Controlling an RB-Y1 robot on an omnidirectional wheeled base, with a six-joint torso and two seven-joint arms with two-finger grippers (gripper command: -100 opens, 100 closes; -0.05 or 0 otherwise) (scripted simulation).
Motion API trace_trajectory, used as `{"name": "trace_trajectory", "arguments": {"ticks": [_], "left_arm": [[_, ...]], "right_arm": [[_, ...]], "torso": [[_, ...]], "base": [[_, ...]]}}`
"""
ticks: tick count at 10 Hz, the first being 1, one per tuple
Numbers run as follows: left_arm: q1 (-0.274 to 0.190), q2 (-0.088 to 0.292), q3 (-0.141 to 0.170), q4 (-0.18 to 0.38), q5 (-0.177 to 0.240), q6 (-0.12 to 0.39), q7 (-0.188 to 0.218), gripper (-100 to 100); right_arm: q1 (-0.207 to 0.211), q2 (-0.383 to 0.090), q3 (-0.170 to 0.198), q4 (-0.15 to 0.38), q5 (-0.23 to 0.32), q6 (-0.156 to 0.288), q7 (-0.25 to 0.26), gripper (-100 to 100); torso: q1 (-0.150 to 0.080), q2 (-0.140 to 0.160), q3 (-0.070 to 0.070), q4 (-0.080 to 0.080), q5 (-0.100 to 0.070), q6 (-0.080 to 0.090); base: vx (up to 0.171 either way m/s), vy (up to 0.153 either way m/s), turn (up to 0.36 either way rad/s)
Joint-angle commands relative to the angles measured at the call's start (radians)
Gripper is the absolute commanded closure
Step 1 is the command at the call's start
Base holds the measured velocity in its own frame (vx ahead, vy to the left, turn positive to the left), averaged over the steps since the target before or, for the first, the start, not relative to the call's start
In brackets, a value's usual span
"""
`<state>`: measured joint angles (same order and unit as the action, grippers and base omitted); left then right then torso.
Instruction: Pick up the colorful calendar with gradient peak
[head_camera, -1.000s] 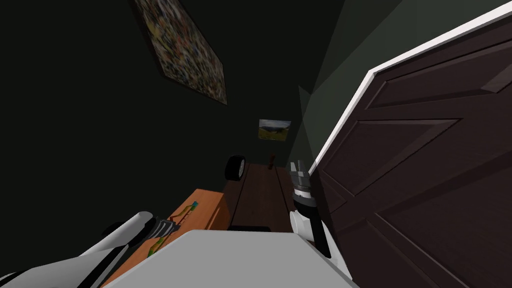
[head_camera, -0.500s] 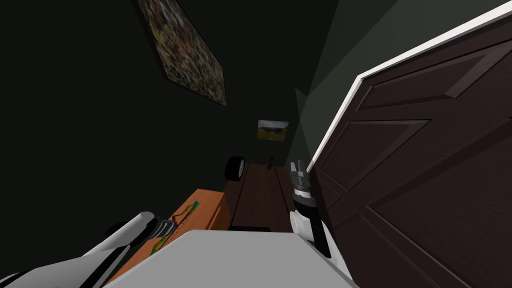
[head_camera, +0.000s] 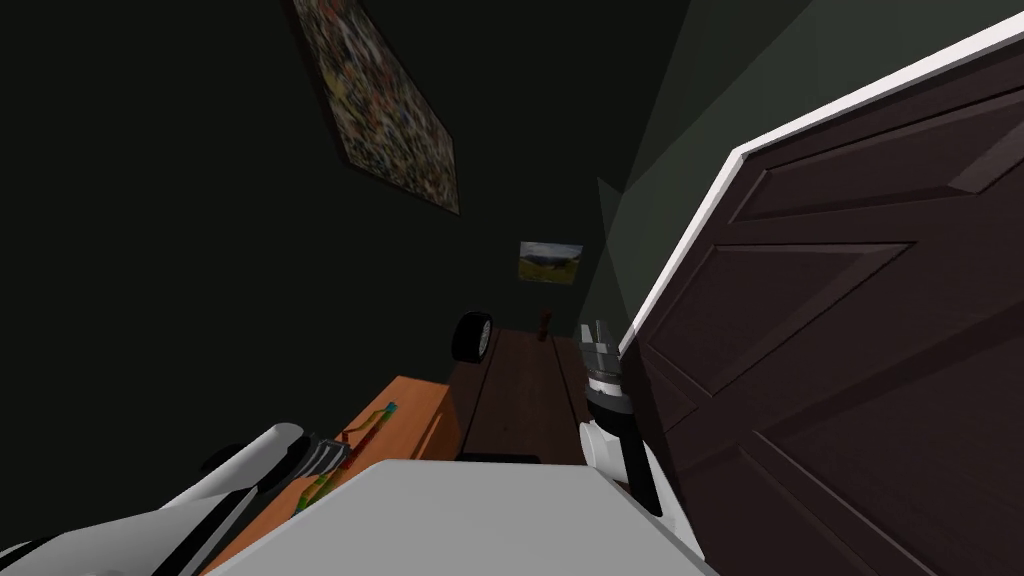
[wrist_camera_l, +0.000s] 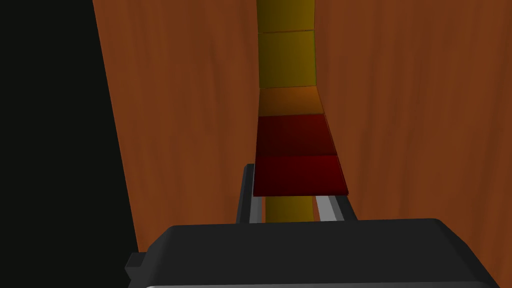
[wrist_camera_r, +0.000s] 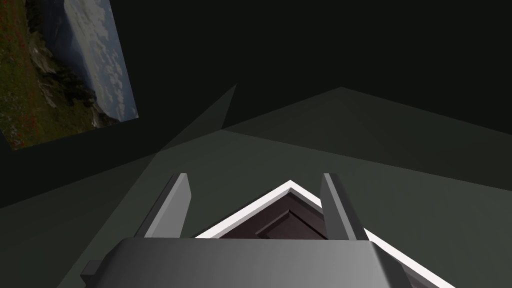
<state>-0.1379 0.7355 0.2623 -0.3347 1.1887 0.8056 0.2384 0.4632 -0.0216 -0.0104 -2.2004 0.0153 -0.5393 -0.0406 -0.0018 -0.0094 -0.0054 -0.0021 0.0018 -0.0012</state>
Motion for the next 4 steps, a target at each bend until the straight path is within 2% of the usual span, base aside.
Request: {"name": "trace_trajectory", "arguments": {"ticks": [1,2,3,4], "left_arm": [[0.016,0.008,-0.003,-0.029,0.003,0.018,0.005,100],[0.024,0.027,-0.007,-0.041,0.016,0.042,-0.014,100],[0.034,0.015,-0.007,-0.058,0.007,0.030,0.008,100],[0.037,0.017,-0.008,-0.063,0.007,0.035,0.010,0]], "right_arm": [[0.000,0.000,0.000,0.000,0.000,0.000,0.000,0],[0.000,0.000,0.000,0.000,0.000,0.000,0.000,0],[0.000,0.000,0.000,0.000,0.000,0.000,0.000,0],[0.000,0.000,0.000,0.000,0.000,0.000,0.000,0]], "torso": [[0.000,0.000,0.000,0.000,0.000,0.000],[0.000,0.001,0.000,0.000,0.000,0.002],[0.000,0.001,0.001,0.000,0.000,0.000],[0.002,0.003,0.002,0.001,0.000,0.002]], "base": [[0.070,-0.060,0.081],[0.067,-0.060,0.143],[0.033,-0.032,0.053],[0.005,-0.006,-0.007]]}}
